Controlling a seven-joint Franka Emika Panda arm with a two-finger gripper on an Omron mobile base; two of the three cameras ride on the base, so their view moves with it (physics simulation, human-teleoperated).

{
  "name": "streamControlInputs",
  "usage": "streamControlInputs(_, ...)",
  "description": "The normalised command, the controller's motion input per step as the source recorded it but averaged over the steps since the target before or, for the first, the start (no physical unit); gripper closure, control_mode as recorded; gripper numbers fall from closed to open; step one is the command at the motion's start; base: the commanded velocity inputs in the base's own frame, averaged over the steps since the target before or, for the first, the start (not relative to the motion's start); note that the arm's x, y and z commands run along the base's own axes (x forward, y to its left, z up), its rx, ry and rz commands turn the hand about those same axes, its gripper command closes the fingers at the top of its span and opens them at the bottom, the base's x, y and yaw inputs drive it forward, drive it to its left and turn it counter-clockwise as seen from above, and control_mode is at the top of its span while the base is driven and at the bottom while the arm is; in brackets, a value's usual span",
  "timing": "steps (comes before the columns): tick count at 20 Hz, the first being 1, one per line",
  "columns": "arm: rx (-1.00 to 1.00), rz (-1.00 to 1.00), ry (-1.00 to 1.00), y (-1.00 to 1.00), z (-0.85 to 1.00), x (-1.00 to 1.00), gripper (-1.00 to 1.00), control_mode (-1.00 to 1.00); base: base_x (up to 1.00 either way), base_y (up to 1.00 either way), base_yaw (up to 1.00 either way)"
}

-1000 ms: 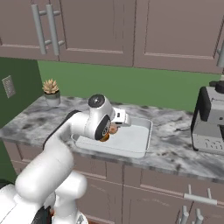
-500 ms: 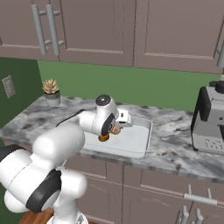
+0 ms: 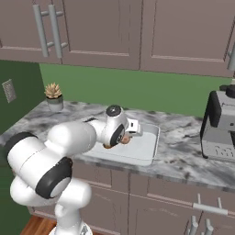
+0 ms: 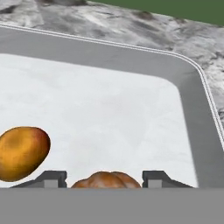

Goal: Pick the mango and tangerine from the fridge and place them inside the tupperware on the counter.

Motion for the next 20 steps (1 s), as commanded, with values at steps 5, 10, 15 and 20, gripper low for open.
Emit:
streamControlInputs(5,0.00,0.02,0.00,-0.02,-0.32,0.35,-1.00,-1.00,0.00,0.00,0.00)
streamControlInputs(10,0.00,0.06,0.00,-0.16,-0.12,0.15,-1.00,-1.00,0.00,0.00,0.00)
streamControlInputs(15,0.00,0.05,-0.02,-0.16,0.38,-0.10,-1.00,-1.00,0.00,0.00,0.00)
streamControlInputs(20,0.00,0.04,-0.02,0.00,0.78,-0.45,-1.00,-1.00,0.00,0.00,0.00)
